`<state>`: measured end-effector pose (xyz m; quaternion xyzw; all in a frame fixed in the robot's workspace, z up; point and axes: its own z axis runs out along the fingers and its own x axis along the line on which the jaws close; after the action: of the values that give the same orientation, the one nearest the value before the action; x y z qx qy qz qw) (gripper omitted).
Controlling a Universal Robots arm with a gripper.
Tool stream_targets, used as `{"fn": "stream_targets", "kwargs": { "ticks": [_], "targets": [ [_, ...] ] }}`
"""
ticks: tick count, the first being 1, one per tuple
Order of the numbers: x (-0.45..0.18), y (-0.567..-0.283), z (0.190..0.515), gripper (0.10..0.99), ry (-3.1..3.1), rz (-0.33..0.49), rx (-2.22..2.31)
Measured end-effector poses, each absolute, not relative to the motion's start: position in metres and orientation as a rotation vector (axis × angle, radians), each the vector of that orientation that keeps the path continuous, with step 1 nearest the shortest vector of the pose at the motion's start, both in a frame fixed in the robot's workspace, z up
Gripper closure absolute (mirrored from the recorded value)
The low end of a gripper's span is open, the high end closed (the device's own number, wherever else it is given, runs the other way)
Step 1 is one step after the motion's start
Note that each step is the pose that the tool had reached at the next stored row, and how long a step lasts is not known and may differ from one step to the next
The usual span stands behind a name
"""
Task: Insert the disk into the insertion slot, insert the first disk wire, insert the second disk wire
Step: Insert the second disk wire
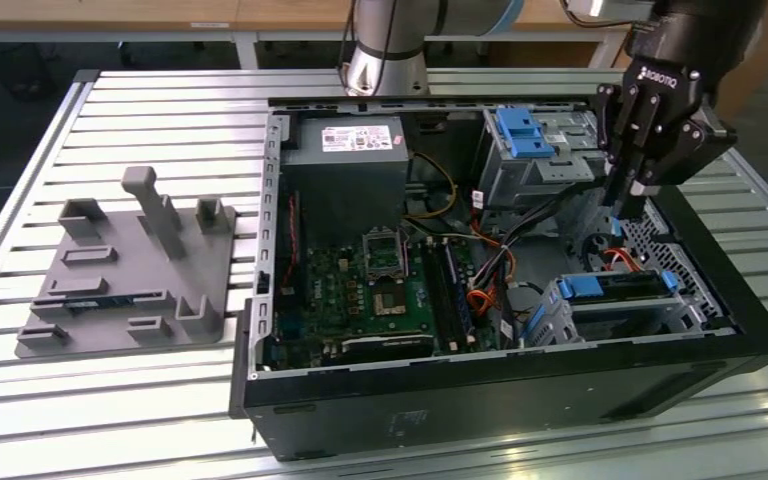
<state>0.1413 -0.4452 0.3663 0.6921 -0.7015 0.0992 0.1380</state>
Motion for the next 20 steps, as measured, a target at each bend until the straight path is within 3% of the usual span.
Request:
{"fn": "stream_targets", "kwargs": {
  "ticks": [15,20],
  "targets": [
    [0.132,-0.445,0.352,0.788,-1.977,0.401,2.056],
    [0.132,-0.445,0.345,0.788,-2.027,0.398,1.994]
  ]
}}
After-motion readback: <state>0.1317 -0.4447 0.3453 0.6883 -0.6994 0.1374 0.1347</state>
